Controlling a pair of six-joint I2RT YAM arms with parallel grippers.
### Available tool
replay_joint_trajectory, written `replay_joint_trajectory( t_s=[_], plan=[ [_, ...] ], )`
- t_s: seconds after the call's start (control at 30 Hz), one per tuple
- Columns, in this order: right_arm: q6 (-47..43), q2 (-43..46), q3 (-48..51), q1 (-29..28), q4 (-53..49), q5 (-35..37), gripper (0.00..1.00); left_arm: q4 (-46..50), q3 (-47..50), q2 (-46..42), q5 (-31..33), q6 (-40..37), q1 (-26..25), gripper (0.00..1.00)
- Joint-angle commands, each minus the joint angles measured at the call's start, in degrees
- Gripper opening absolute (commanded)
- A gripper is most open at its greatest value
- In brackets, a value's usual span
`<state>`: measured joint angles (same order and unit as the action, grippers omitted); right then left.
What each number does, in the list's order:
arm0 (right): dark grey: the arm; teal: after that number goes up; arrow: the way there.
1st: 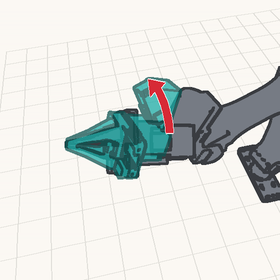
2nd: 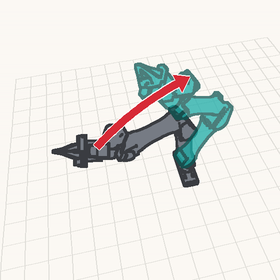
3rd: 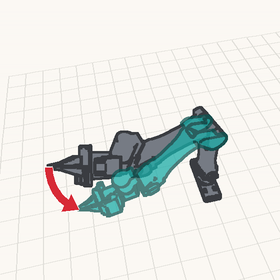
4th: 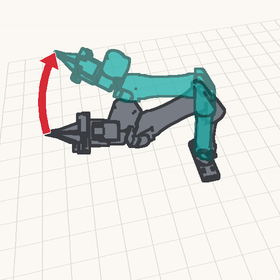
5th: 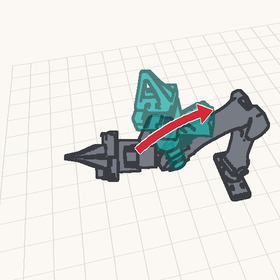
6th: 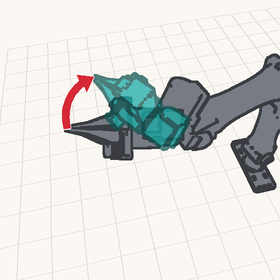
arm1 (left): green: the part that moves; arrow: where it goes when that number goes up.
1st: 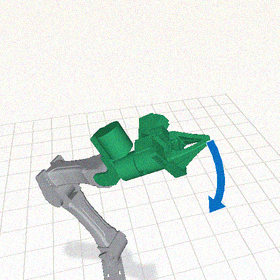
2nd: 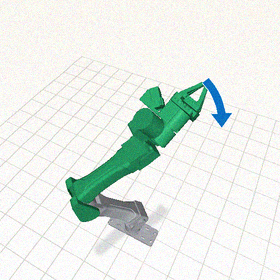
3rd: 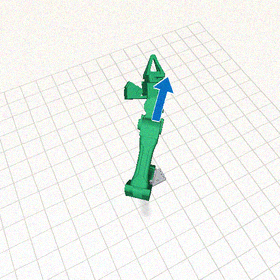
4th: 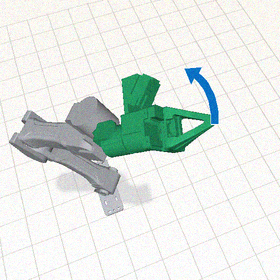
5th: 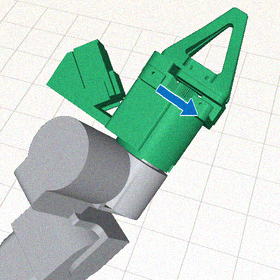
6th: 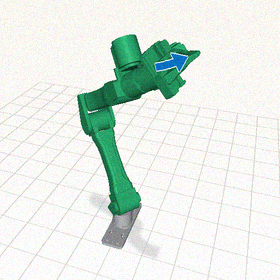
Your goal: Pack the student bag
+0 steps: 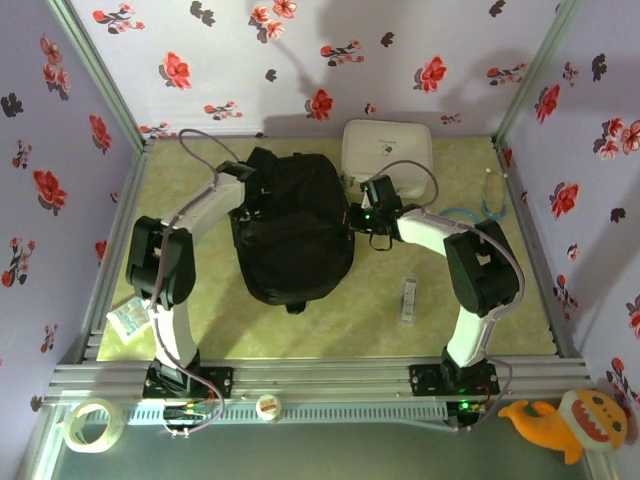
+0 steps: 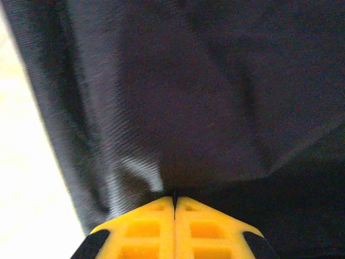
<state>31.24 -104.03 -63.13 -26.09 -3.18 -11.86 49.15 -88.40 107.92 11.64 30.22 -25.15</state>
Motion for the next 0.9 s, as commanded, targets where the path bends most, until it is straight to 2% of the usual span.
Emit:
replay_joint_trajectory(
  t_s=[0.0,0.1,0.17,0.27,0.3,0.37,0.4,0.47,0.57,0.63,0.73,0.87],
  plan=[
    [-2.8,-1.01,-3.0,1.04,-5.66,10.01,0.04,1.83,4.91,-6.96,5.85,-0.26,3.36,0.0],
    [-4.79,-2.97,-6.0,1.03,-5.98,10.04,0.04,1.91,9.17,-10.79,5.23,0.17,4.05,0.0],
    [-5.81,-3.89,-7.7,1.04,-5.08,8.5,0.06,1.52,11.76,-12.85,2.18,0.65,3.93,0.0],
    [-6.21,-3.81,-9.91,1.04,-5.33,6.7,0.14,-0.15,14.85,-15.51,-2.29,1.39,2.98,0.0],
    [-6.08,-2.96,-10.23,1.04,-6.23,6.59,0.2,-0.27,15.16,-15.97,-3.0,1.51,2.67,0.0],
    [-5.01,0.71,-9.49,1.22,-8.38,6.99,0.46,-0.11,15.32,-16.98,-3.79,1.24,2.2,0.0],
    [-4.65,2.78,-8.67,1.38,-9.47,7.18,0.54,-0.1,15.23,-17.44,-3.74,1.08,2.18,0.01],
    [-4.36,8.31,-6.05,1.5,-13.38,9.19,0.67,0.65,14.45,-18.45,-2.03,0.4,2.24,0.23],
    [-2.45,17.07,0.1,1.56,-20.58,14.74,0.76,2.35,12.85,-19.72,1.68,-0.81,2.38,0.45],
    [-0.2,22.94,5.1,1.51,-25.8,19.45,0.79,1.65,12.6,-20.94,1.97,-1.53,2.32,0.54],
    [4.5,30.44,12.2,1.48,-34.54,24.62,0.82,-1.48,13.05,-22.28,-1.3,-2.52,2.21,0.6],
    [10.01,37.12,20.17,0.55,-41.55,25.52,0.86,-5.53,13.43,-22.86,-5.44,-3.43,1.12,0.65]
  ],
)
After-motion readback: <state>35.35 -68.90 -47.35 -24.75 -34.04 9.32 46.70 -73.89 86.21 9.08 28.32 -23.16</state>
